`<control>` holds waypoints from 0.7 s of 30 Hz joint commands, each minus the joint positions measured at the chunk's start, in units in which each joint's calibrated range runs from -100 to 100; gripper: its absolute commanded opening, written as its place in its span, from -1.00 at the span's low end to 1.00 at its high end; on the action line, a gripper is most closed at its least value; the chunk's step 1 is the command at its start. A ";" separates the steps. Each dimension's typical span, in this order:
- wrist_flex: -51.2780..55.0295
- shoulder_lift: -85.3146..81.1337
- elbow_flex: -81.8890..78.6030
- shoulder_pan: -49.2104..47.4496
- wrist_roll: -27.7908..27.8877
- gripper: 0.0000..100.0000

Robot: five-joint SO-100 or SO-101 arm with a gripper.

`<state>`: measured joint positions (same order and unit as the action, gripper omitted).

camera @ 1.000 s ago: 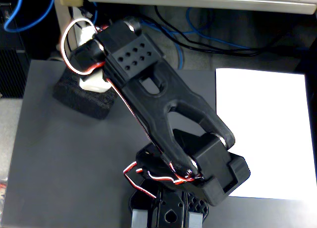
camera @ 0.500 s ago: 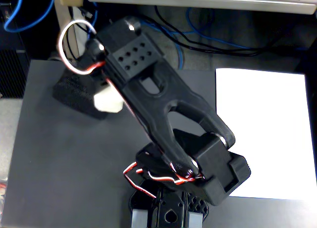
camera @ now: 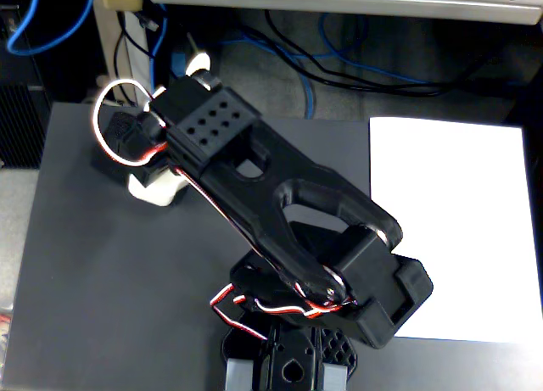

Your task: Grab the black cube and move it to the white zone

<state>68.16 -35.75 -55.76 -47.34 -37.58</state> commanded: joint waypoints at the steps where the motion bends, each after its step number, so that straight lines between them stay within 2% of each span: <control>1: -3.24 -0.16 -1.27 -0.49 0.18 0.29; 4: -3.58 -0.16 -3.44 -0.49 0.23 0.29; 6: -7.79 -0.16 -5.80 -0.56 0.28 0.25; 9: -15.16 -0.16 -11.42 -0.56 0.28 -0.06; 11: -16.19 -0.16 -11.97 -0.64 0.28 -0.18; 15: -15.68 -0.16 -12.06 -0.64 4.69 -0.20; 21: -16.19 -0.16 -12.15 -0.56 5.79 -0.20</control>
<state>53.19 -35.75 -68.37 -47.86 -32.07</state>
